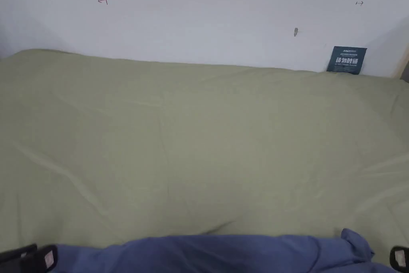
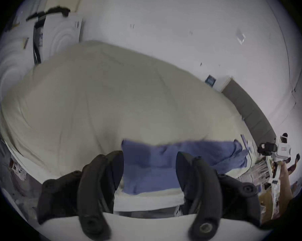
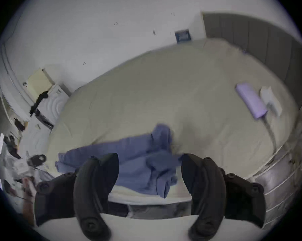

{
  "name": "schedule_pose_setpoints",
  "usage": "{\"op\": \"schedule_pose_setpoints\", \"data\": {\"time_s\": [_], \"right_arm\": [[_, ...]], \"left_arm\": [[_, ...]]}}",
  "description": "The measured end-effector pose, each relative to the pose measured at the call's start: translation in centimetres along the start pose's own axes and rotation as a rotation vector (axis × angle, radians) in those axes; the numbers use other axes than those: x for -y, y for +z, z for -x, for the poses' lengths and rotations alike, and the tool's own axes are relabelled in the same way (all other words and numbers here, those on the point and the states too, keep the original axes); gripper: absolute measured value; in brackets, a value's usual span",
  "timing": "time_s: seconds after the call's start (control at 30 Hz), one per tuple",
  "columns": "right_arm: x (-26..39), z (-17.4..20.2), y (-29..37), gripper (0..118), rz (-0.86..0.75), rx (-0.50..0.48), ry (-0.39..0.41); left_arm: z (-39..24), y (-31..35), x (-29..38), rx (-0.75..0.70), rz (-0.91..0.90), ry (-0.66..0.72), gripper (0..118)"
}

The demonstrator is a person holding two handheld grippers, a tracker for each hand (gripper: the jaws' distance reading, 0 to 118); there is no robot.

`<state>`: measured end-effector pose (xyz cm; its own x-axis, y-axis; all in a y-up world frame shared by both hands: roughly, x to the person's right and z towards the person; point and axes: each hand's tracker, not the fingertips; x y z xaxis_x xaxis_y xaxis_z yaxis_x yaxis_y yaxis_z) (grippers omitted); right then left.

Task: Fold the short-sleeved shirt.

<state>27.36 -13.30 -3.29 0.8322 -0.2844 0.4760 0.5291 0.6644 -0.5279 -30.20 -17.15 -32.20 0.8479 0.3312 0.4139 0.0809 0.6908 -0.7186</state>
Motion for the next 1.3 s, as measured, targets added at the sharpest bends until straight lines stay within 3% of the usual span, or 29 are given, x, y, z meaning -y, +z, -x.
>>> {"op": "schedule_pose_setpoints", "data": {"time_s": [0.1, 0.23, 0.27, 0.3, 0.33, 0.37, 0.4, 0.67, 1.03, 1.2, 1.27, 1.3], "right_arm": [[-0.9, 4.6, 0.9, 81, -0.082, 0.084, 0.123], [1.0, 10.5, -0.2, 79, -0.085, 0.105, 0.234], [1.8, 11.6, -0.5, 75, -0.071, 0.083, 0.256], [2.7, 12.4, -1.3, 60, -0.059, 0.051, 0.282], [3.6, 13.2, -1.7, 40, -0.047, 0.037, 0.297], [4.8, 14.1, -2.1, 11, -0.045, 0.052, 0.290], [6.0, 15.0, -2.5, 3, -0.035, 0.067, 0.304], [12.0, 18.2, -4.2, 1, -0.017, 0.042, 0.349], [11.0, 18.8, -2.5, 1, -0.082, 0.048, 0.349], [9.7, 17.0, -1.0, 1, -0.081, -0.062, 0.277], [9.1, 16.2, -0.1, 1, -0.095, -0.073, 0.277], [8.6, 15.7, 0.2, 1, -0.100, -0.083, 0.276]], "left_arm": [[-4.9, 0.5, -1.9, -0.003, -0.059, -0.105, 68], [-12.5, -0.5, -1.3, -0.132, -0.056, -0.250, 64], [-13.3, -0.9, -0.4, -0.132, -0.060, -0.266, 53], [-14.9, -1.2, 0.6, -0.103, -0.078, -0.286, 21], [-16.2, -1.5, 1.5, -0.085, -0.093, -0.300, 0], [-17.7, -1.5, 2.7, -0.080, -0.102, -0.307, 0], [-19.1, -1.3, 4.0, -0.076, -0.092, -0.316, 0], [-23.4, -3.1, 10.5, -0.126, -0.018, -0.305, 0], [-22.4, -2.4, 9.9, -0.141, -0.022, -0.253, 0], [-16.2, -1.8, 5.1, 0.023, 0.065, -0.077, 1], [-12.1, -1.1, 3.1, 0.104, 0.075, -0.029, 19], [-9.7, -0.8, 2.0, 0.136, 0.105, -0.003, 46]]}}
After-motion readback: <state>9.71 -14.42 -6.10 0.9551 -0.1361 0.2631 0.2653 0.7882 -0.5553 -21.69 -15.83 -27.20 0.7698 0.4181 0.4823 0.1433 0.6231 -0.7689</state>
